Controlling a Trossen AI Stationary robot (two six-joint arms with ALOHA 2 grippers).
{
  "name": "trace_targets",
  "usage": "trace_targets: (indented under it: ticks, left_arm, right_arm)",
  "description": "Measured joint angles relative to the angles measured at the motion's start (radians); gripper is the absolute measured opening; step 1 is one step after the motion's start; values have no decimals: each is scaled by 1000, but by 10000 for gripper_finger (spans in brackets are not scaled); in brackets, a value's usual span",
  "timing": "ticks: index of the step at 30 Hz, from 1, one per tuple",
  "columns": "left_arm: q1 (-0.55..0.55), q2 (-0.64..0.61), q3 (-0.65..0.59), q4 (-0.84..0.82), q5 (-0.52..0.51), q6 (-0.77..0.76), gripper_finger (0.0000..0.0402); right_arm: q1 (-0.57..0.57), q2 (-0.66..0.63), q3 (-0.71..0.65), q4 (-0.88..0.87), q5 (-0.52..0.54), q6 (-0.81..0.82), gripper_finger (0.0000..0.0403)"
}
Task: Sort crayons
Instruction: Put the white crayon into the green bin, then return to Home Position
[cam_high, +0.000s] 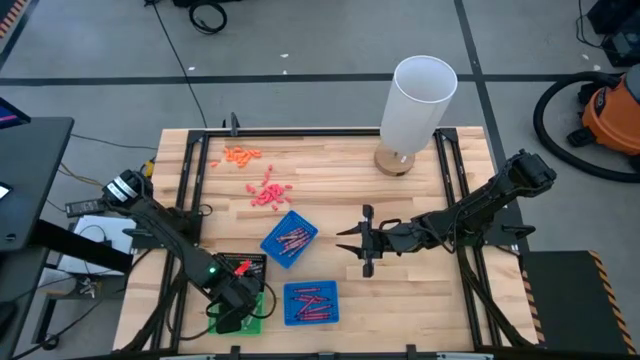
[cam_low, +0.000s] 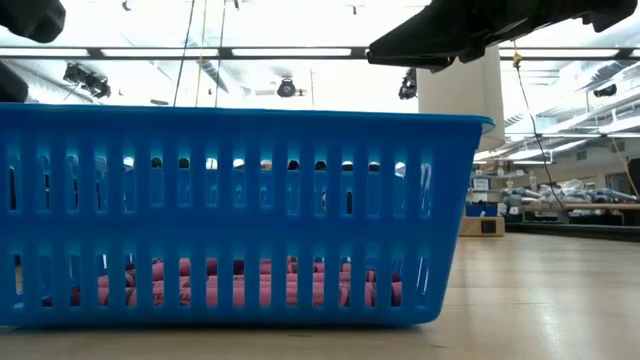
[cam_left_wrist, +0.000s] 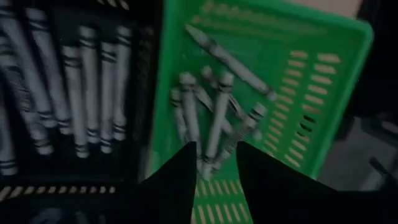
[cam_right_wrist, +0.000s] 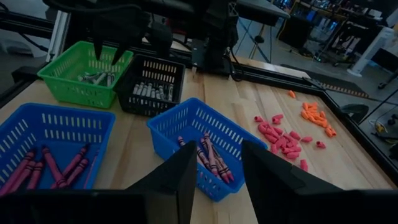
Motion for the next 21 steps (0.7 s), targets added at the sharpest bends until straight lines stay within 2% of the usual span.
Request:
trace_targets:
  ticks: [4,8,15,21]
  left_arm:
    - [31,-8,0,0,81,46,133]
    - [50,-54,20,-7,36,136,128]
    - [65,-237,54,-18,-273,391,105]
    - [118,-422,50,-31,-476,520,77]
  right_arm:
    - [0,0,0,4,0,0,134]
    - [2,-25,0,26,7,-5,134]
    - [-37,-224,-26,-73,-41,-24,134]
    - [-141,-348,-26,-191,-168,1,126]
